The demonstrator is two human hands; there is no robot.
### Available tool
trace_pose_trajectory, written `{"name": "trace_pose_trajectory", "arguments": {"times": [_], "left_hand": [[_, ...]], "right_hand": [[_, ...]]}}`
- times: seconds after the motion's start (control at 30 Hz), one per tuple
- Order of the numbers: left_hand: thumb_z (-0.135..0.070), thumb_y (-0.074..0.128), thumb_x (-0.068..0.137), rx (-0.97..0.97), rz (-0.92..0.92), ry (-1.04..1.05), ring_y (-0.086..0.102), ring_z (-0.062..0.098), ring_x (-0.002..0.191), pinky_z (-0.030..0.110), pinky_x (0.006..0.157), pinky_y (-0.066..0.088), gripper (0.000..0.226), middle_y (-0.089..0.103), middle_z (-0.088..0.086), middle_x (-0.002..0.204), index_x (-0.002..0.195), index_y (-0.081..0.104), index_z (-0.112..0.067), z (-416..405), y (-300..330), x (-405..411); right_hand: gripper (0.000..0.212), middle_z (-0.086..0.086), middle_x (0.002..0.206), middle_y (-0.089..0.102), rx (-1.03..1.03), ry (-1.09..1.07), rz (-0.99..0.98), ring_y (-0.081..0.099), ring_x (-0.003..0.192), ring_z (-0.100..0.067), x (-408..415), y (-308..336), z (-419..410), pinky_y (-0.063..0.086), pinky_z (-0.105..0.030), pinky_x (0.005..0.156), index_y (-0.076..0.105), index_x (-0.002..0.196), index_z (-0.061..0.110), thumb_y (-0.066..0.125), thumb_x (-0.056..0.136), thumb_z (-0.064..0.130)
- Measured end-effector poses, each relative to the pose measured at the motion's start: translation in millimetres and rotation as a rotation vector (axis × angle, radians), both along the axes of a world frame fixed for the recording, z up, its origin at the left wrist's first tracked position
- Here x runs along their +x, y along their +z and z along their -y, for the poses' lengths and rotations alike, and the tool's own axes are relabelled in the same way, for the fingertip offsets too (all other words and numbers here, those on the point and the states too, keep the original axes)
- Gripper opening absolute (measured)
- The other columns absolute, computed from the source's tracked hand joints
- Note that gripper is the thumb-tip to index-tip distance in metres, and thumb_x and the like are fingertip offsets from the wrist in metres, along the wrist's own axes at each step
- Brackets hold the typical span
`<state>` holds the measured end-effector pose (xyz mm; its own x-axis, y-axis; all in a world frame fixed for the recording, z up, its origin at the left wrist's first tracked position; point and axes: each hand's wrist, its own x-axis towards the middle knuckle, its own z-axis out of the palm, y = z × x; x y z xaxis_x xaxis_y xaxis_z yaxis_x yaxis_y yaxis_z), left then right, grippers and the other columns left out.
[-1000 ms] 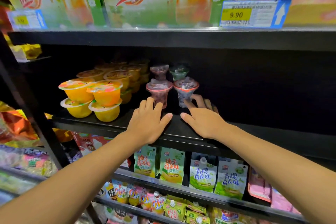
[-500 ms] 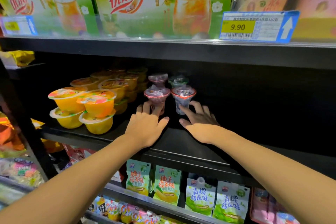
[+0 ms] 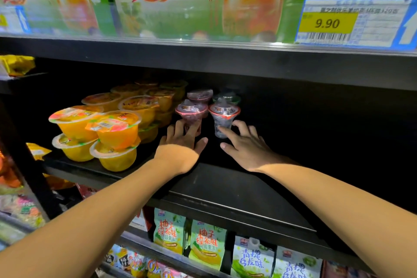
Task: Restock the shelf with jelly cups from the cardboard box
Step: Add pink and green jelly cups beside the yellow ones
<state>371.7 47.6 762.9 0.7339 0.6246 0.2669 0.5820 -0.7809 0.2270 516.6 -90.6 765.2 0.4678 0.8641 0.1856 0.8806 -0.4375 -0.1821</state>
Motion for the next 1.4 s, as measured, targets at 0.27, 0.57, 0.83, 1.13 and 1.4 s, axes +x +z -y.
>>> {"name": "trace_pose_trajectory", "arguments": {"times": [0.27,0.57,0.83,1.13,1.4], "left_hand": [[-0.058,0.034,0.1,-0.032,-0.001,0.028,0.023,0.033,0.141,0.048,0.114,0.027,0.065,0.018,0.005,0.155,0.156,0.009,-0.036,-8,2,6],[-0.055,0.036,0.101,-0.063,0.006,0.001,0.023,0.033,0.14,0.048,0.113,0.028,0.065,0.016,0.004,0.156,0.156,0.009,-0.036,-14,4,0],[-0.053,0.036,0.101,-0.054,-0.001,-0.047,0.021,0.034,0.141,0.048,0.112,0.027,0.06,0.017,0.004,0.157,0.155,0.017,-0.034,1,2,-22],[-0.056,0.032,0.101,0.111,0.032,-0.205,0.031,0.033,0.134,0.045,0.102,0.037,0.06,0.036,0.012,0.147,0.152,0.031,-0.023,27,-1,-83],[-0.052,0.036,0.101,0.079,0.135,-0.449,0.017,0.022,0.143,0.042,0.115,0.021,0.063,0.024,0.002,0.155,0.157,0.021,-0.029,4,-28,-179]], "right_hand": [[0.058,0.0,0.154,0.013,0.001,-0.004,-0.009,0.022,0.138,-0.03,-8,1,-12,0.03,-0.049,0.111,0.02,0.155,0.04,0.035,0.102,0.056],[0.059,-0.001,0.156,0.012,-0.014,-0.044,-0.032,0.021,0.139,-0.03,-19,5,-17,0.031,-0.048,0.111,0.018,0.156,0.038,0.034,0.102,0.056],[0.06,0.004,0.16,0.008,-0.043,-0.086,-0.082,0.017,0.143,-0.028,-43,11,-7,0.027,-0.046,0.114,0.014,0.157,0.038,0.035,0.103,0.054],[0.064,0.001,0.162,0.011,-0.027,-0.123,-0.004,0.019,0.144,-0.033,-97,19,25,0.02,-0.053,0.116,0.015,0.157,0.039,0.038,0.1,0.057],[0.066,-0.005,0.163,0.017,-0.004,-0.252,0.061,0.016,0.148,-0.03,-193,3,32,0.015,-0.05,0.121,0.018,0.157,0.035,0.04,0.099,0.057]]}}
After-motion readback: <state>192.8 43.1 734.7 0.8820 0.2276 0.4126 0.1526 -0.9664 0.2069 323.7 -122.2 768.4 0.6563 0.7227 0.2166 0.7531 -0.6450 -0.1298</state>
